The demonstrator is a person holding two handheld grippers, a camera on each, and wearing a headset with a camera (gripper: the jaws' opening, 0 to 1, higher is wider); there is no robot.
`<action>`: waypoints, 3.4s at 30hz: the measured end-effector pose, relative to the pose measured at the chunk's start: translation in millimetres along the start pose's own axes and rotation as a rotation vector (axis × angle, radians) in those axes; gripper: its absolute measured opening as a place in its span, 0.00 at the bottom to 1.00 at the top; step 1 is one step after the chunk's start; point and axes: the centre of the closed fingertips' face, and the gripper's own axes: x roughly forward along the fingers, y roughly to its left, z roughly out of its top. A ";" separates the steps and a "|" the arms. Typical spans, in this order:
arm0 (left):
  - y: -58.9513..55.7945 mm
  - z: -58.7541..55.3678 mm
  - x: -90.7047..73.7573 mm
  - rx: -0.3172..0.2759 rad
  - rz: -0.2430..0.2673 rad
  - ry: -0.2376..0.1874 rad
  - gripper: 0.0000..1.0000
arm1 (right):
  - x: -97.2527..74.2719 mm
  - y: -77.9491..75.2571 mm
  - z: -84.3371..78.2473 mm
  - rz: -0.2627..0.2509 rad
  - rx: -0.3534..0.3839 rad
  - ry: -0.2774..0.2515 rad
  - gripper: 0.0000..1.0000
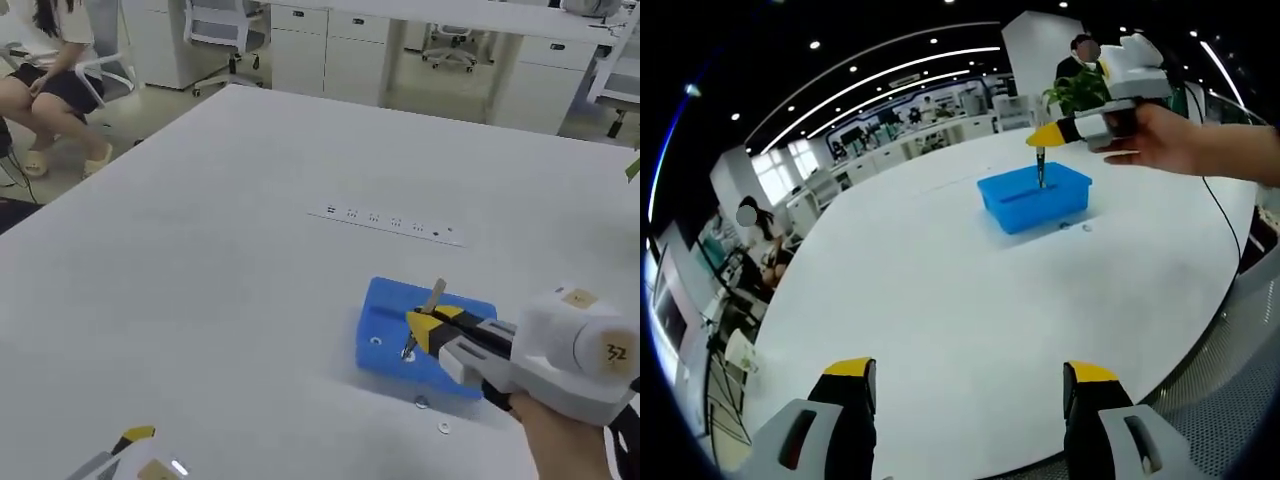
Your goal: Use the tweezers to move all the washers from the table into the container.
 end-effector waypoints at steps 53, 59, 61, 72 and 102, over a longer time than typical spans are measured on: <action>2.4 -5.6 1.1 0.002 0.007 0.019 0.76 | 39.3 -31.0 -57.0 -0.046 0.113 0.077 0.02; 3.3 -5.7 1.4 0.001 0.011 0.019 0.76 | 35.5 -28.2 -58.2 -0.060 0.112 0.063 0.02; 3.3 -5.6 1.5 0.001 0.011 0.019 0.76 | 33.1 -27.2 -58.4 -0.061 0.105 0.064 0.02; 4.4 -2.8 1.8 -0.003 0.017 0.009 0.76 | 30.9 -27.8 -52.6 -0.060 0.096 0.085 0.03; 5.6 0.2 -2.3 -0.004 0.023 -0.015 0.76 | -27.9 -14.7 -17.0 -0.079 0.081 -0.009 0.02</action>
